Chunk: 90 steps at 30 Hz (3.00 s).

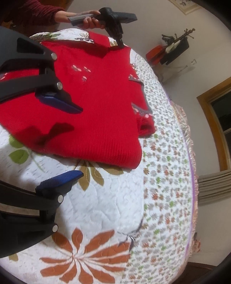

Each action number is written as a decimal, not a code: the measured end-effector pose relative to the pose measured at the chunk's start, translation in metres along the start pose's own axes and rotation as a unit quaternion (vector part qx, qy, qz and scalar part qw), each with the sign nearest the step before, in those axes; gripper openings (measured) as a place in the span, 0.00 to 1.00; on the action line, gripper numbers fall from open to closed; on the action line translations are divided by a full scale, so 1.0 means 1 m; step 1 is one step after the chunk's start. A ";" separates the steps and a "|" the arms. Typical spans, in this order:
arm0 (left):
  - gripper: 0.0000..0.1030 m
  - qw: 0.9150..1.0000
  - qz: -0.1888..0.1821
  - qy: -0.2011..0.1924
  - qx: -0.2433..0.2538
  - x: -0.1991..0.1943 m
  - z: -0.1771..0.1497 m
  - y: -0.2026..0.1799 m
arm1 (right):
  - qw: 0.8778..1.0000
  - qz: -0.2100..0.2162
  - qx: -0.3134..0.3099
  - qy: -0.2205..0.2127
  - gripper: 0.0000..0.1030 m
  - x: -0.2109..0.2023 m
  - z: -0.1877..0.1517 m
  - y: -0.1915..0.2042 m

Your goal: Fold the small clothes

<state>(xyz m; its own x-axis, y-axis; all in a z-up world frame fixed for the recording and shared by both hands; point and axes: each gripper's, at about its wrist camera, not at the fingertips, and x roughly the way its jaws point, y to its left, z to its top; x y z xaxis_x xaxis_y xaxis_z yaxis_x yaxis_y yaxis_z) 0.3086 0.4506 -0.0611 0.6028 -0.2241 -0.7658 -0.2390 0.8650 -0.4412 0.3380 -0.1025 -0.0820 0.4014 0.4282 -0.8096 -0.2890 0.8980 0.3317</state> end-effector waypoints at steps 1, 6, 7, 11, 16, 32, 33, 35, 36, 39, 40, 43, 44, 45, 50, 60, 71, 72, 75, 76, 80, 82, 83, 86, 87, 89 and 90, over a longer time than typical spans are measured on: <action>0.02 1.000 0.012 0.005 -0.004 0.006 0.000 0.007 | 1.000 0.002 0.008 0.008 0.66 0.006 0.001 -0.001; 0.02 0.999 0.015 0.051 -0.012 0.040 -0.009 0.022 | 0.999 0.017 0.024 0.034 0.27 0.026 0.000 -0.003; 0.03 0.998 0.018 0.056 -0.010 0.046 -0.012 0.022 | 0.998 0.025 0.031 0.042 0.18 0.028 -0.001 -0.004; 0.08 0.998 0.010 0.060 -0.009 0.049 -0.018 0.022 | 0.999 0.002 0.035 0.034 0.11 0.015 -0.003 -0.010; 0.58 0.999 -0.001 0.033 -0.006 0.026 -0.013 0.019 | 0.997 -0.026 0.050 0.047 0.08 0.019 -0.007 -0.025; 0.57 0.993 0.001 0.095 0.071 0.062 -0.045 -0.035 | 0.995 -0.092 0.014 0.024 0.33 0.014 0.002 0.012; 0.57 0.993 0.006 0.098 0.072 0.067 -0.047 -0.033 | 0.994 -0.103 0.016 0.028 0.32 0.018 0.001 0.008; 0.57 0.992 0.008 0.104 0.075 0.074 -0.049 -0.030 | 0.995 -0.092 0.028 0.031 0.33 0.025 -0.002 -0.005; 0.57 0.992 0.006 0.105 0.073 0.075 -0.049 -0.029 | 0.996 -0.080 0.040 0.030 0.33 0.026 -0.002 -0.011; 0.58 0.991 0.008 0.106 0.077 0.079 -0.051 -0.028 | 0.996 -0.072 0.043 0.030 0.33 0.028 -0.001 -0.014; 0.58 0.991 0.010 0.106 0.081 0.080 -0.051 -0.028 | 0.996 -0.070 0.044 0.031 0.33 0.028 0.000 -0.015; 0.58 0.992 0.010 0.102 0.071 0.075 -0.051 -0.027 | 0.995 -0.080 0.052 0.022 0.33 0.011 -0.001 -0.014; 0.58 0.993 0.010 0.100 0.069 0.071 -0.050 -0.029 | 0.995 -0.094 0.040 0.007 0.34 0.001 -0.001 -0.007; 0.58 0.993 0.006 0.097 0.067 0.066 -0.049 -0.032 | 0.994 -0.101 0.029 -0.005 0.35 -0.008 -0.003 -0.001; 0.58 0.992 -0.025 0.101 0.066 0.055 -0.054 -0.044 | 0.998 -0.061 -0.005 -0.021 0.35 -0.017 0.005 0.027; 0.59 0.990 -0.012 0.123 0.069 0.087 -0.059 -0.039 | 0.996 -0.079 0.034 0.016 0.33 0.044 0.011 0.002; 0.63 0.992 0.006 0.099 0.074 0.046 -0.064 -0.030 | 0.995 -0.096 0.006 0.007 0.45 0.019 0.005 0.055; 0.66 0.993 0.010 0.091 0.074 0.034 -0.064 -0.022 | 0.996 -0.094 -0.002 0.009 0.45 0.020 0.005 0.063; 0.66 0.996 0.028 0.072 0.050 -0.008 -0.063 0.023 | 0.996 -0.084 -0.022 0.026 0.45 0.025 -0.002 0.085; 0.66 0.996 0.032 0.070 0.039 -0.017 -0.062 0.037 | 0.996 -0.077 -0.024 0.031 0.45 0.030 -0.001 0.090; 0.66 0.997 0.059 0.052 -0.027 -0.070 -0.059 0.121 | 0.996 -0.064 -0.035 0.046 0.45 0.045 0.000 0.110; 0.66 0.995 0.065 0.044 -0.055 -0.092 -0.059 0.155 | 0.996 -0.063 -0.040 0.050 0.45 0.051 0.002 0.118; 0.66 0.994 0.068 0.040 -0.076 -0.104 -0.058 0.176 | 0.996 -0.060 -0.039 0.054 0.45 0.054 0.002 0.122; 0.66 0.989 0.081 0.032 -0.122 -0.121 -0.056 0.218 | 0.996 -0.052 -0.041 0.060 0.45 0.063 0.007 0.134; 0.66 0.987 0.076 0.031 -0.135 -0.126 -0.056 0.230 | 0.996 -0.051 -0.043 0.061 0.45 0.066 0.008 0.138; 0.66 0.985 0.053 0.030 -0.161 -0.130 -0.054 0.250 | 0.996 -0.048 -0.048 0.064 0.45 0.071 0.011 0.146; 0.66 0.983 0.043 0.028 -0.176 -0.131 -0.055 0.259 | 0.995 -0.047 -0.051 0.065 0.45 0.073 0.012 0.150</action>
<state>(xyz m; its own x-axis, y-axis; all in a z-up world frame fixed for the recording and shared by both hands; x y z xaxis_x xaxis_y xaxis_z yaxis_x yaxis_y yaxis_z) 0.1263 0.6794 -0.1008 0.5281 -0.1906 -0.8275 -0.5409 0.6758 -0.5008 0.3342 0.0645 -0.0860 0.3164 0.3211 -0.8926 -0.3451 0.9155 0.2069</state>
